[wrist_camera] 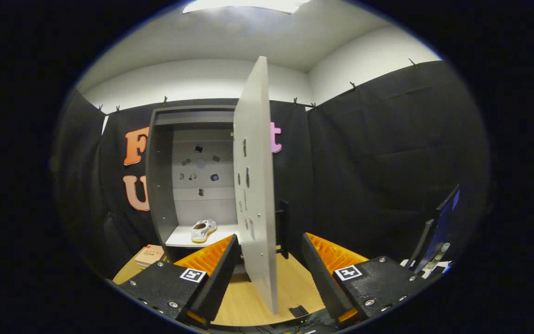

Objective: Open the shoe cabinet door, grab the shoes and put them into the shoe cabinet, then close the shoe cabinet door.

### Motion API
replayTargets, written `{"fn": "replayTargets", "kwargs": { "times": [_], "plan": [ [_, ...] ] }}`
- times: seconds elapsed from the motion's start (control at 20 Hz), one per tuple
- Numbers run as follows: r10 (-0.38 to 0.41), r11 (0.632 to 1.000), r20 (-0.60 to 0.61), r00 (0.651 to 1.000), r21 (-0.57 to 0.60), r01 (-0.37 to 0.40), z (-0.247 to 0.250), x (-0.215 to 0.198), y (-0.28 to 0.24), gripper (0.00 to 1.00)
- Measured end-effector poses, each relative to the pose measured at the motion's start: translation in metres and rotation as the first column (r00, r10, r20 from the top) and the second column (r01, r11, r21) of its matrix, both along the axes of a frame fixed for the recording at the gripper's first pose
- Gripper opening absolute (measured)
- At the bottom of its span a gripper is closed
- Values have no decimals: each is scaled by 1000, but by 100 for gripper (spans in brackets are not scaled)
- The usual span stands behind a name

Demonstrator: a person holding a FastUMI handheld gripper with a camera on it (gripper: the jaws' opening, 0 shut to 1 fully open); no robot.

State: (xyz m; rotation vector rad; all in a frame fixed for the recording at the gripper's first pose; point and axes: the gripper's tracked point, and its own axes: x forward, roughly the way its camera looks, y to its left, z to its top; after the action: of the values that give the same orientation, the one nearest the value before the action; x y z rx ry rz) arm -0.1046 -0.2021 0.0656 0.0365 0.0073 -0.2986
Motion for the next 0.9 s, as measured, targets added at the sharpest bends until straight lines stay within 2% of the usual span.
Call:
{"fn": "replayTargets", "kwargs": {
  "times": [0.25,0.55,0.7,0.9],
  "plan": [
    [-31,999,-3,1000,34,31,-13,21,-48,87],
    [36,997,-13,999,64,-35,-26,63,-57,87],
    [86,993,1,996,78,-86,-25,74,-48,88],
    [109,993,-5,994,44,-109,-24,75,-46,87]
  ]
}}
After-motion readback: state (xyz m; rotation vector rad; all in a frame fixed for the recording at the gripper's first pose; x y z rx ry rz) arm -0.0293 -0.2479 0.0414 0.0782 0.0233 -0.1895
